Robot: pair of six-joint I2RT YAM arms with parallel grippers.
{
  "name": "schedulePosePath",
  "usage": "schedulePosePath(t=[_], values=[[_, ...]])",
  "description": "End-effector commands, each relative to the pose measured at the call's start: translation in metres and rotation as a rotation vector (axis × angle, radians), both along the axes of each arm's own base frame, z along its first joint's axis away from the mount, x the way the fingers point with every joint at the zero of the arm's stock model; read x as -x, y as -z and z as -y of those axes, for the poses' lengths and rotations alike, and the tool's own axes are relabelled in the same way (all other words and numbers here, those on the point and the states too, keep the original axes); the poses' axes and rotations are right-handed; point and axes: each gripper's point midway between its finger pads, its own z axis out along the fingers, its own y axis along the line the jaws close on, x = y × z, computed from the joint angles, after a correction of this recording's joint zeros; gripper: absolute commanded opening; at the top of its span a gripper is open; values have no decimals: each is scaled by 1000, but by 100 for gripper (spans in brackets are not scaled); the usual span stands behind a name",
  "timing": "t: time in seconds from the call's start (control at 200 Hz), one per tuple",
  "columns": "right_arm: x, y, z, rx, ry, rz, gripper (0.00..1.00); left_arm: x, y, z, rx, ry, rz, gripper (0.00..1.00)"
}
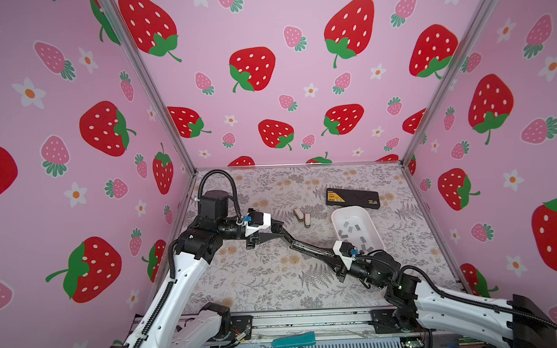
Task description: Load the staples into the stapler
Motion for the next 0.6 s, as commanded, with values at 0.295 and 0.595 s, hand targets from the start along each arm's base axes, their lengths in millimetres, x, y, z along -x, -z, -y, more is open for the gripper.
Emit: schedulePosePath(t=[0.295,0.595], values=[[-21,-31,19,-124,158,-17,4,-92,-6,-37,-58,-484,132,60],[-34,-28,11,-91,213,-63,2,-75,-27,-33,26,-436,210,55]])
